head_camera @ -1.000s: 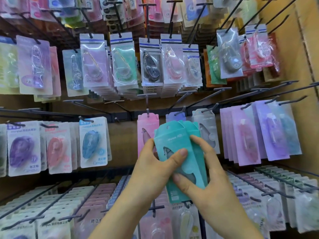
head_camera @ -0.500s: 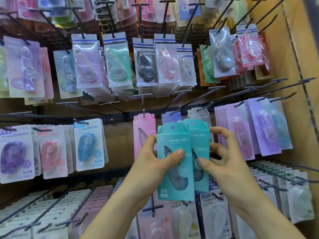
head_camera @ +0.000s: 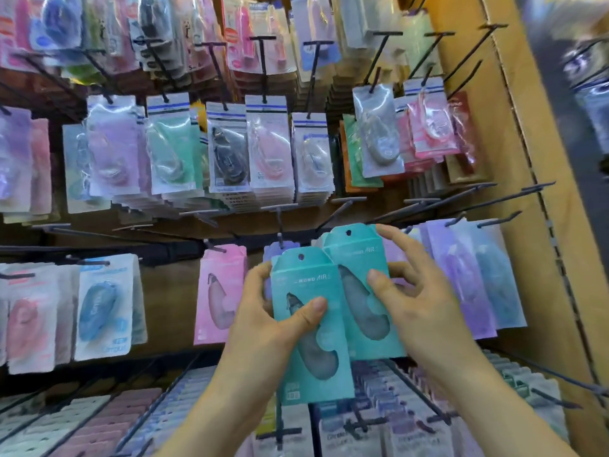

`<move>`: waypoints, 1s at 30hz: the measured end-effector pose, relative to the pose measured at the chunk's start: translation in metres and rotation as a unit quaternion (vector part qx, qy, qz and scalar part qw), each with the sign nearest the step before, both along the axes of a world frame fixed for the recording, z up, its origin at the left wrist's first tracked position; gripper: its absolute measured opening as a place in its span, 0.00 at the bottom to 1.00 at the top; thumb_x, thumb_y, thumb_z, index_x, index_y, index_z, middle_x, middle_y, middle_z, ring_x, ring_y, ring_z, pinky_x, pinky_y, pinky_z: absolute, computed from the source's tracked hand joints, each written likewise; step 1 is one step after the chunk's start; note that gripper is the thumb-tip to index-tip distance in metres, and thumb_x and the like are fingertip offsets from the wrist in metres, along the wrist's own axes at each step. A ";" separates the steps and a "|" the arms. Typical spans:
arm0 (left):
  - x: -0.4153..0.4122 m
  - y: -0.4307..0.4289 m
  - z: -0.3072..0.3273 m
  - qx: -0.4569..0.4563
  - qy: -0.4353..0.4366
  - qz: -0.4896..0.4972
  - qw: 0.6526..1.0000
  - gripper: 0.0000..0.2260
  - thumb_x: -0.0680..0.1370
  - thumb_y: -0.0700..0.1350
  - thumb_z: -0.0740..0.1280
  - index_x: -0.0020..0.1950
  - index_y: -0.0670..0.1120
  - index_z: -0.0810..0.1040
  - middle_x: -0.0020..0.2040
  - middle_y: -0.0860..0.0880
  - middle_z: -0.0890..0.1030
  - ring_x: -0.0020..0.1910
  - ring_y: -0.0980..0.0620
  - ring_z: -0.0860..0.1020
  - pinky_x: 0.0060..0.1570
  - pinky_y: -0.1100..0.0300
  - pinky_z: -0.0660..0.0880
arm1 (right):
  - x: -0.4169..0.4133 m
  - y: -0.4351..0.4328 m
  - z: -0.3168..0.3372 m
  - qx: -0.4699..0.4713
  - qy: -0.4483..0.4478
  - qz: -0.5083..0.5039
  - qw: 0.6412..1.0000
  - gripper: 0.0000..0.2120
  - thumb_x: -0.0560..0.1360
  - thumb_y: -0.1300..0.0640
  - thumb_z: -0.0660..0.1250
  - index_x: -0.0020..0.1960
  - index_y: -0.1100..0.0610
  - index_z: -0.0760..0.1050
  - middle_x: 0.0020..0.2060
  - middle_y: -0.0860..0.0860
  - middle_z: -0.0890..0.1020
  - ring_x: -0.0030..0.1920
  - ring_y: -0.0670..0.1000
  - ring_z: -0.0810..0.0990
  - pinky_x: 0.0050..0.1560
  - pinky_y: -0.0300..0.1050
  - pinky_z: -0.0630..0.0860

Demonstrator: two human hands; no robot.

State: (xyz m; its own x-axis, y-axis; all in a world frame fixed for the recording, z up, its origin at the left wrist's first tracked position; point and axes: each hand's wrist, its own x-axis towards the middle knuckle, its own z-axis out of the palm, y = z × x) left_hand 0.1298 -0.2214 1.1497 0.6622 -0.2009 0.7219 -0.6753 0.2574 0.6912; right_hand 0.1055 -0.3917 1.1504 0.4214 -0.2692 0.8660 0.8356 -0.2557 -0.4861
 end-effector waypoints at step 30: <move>0.047 -0.020 0.011 0.164 -0.007 0.146 0.976 0.30 0.75 0.41 0.73 0.69 0.60 0.62 0.50 0.54 0.85 0.47 0.53 0.85 0.54 0.48 0.80 | 0.029 -0.006 0.044 -0.350 0.158 -0.406 0.829 0.27 0.82 0.49 0.56 0.79 0.45 0.53 0.58 0.54 0.79 0.53 0.55 0.79 0.51 0.50 0.78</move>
